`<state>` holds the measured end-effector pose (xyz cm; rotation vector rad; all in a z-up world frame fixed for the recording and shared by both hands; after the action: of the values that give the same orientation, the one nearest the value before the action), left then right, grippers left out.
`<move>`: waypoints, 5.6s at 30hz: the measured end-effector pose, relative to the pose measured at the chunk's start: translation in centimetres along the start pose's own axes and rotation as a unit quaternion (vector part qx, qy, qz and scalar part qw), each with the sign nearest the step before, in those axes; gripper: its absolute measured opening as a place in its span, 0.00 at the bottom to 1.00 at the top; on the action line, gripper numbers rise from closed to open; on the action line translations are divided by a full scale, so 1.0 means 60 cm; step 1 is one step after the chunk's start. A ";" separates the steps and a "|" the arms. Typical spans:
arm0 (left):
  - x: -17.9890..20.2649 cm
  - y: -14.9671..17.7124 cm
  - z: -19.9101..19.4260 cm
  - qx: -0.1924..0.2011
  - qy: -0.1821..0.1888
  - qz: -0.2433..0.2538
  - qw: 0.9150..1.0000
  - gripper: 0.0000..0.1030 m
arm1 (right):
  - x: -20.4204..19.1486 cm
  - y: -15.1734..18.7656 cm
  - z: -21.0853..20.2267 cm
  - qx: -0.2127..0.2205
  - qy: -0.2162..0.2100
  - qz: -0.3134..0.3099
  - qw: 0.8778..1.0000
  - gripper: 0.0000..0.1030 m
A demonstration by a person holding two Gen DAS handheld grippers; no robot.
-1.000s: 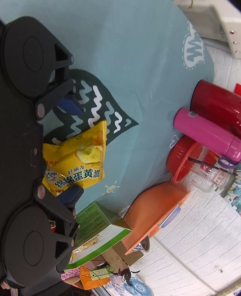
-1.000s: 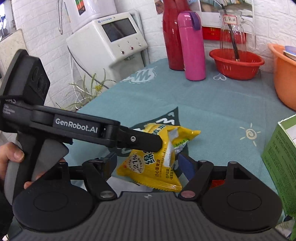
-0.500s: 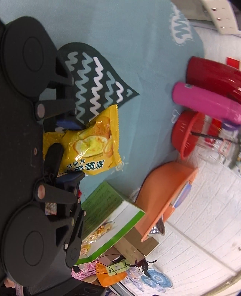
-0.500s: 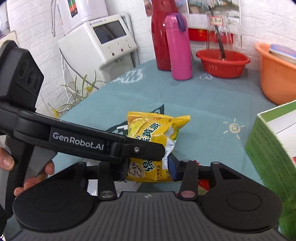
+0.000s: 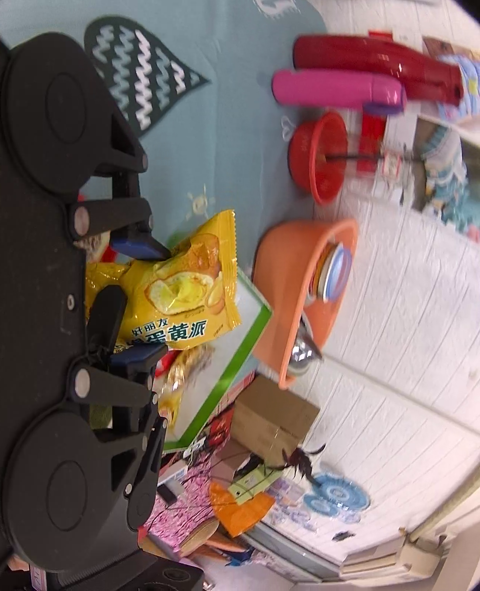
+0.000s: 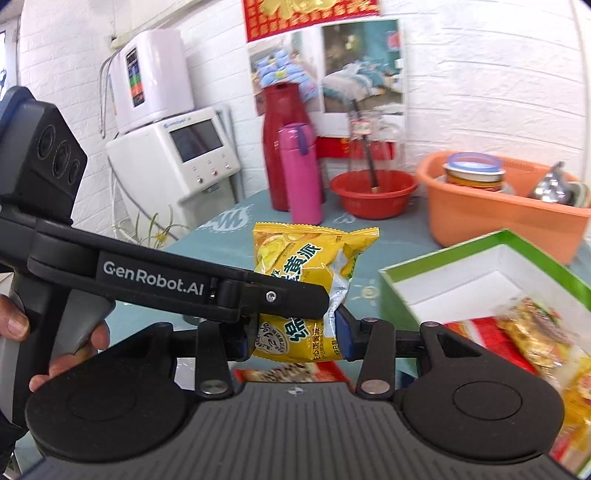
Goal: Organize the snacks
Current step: 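Lower the yellow chip bag into the green box and open the left gripper, then move the left gripper to the red snack bag on the table, then grasp the red snack bag with the left gripper and lift it, then carry the red snack bag into the green box and open the left gripper, then move the left gripper to the orange apple-chip bag in the pile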
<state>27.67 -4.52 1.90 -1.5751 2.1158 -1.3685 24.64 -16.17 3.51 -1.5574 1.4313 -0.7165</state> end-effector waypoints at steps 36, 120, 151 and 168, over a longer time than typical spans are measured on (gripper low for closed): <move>0.132 0.016 0.154 -0.040 0.030 0.051 0.997 1.00 | 0.217 0.103 -0.109 0.042 0.152 0.040 0.987 1.00; -0.061 0.056 -0.015 0.018 0.005 -0.091 0.996 0.60 | 0.003 0.049 0.005 -0.047 0.002 -0.022 0.999 0.53; 0.014 -0.027 0.130 -0.011 -0.004 -0.012 1.000 1.00 | 0.216 0.030 -0.052 0.023 0.164 -0.023 0.986 1.00; 0.011 0.165 0.035 -0.054 0.018 0.003 0.998 1.00 | 0.114 0.166 -0.140 0.014 0.143 -0.052 0.988 1.00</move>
<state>22.02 -6.01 -6.41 -1.5932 2.2476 -1.3109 13.86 -24.20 -2.48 -1.5631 1.5451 -1.0525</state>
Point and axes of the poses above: each gripper's, at about its wrist camera, not at the fingertips, and z roughly the way its jaws point, x to its right, y to its underside, the point moved 8 cm from there along z, roughly the way its jaws point, and after that the axes turned 2 degrees about -x, right-handed, at the moved point
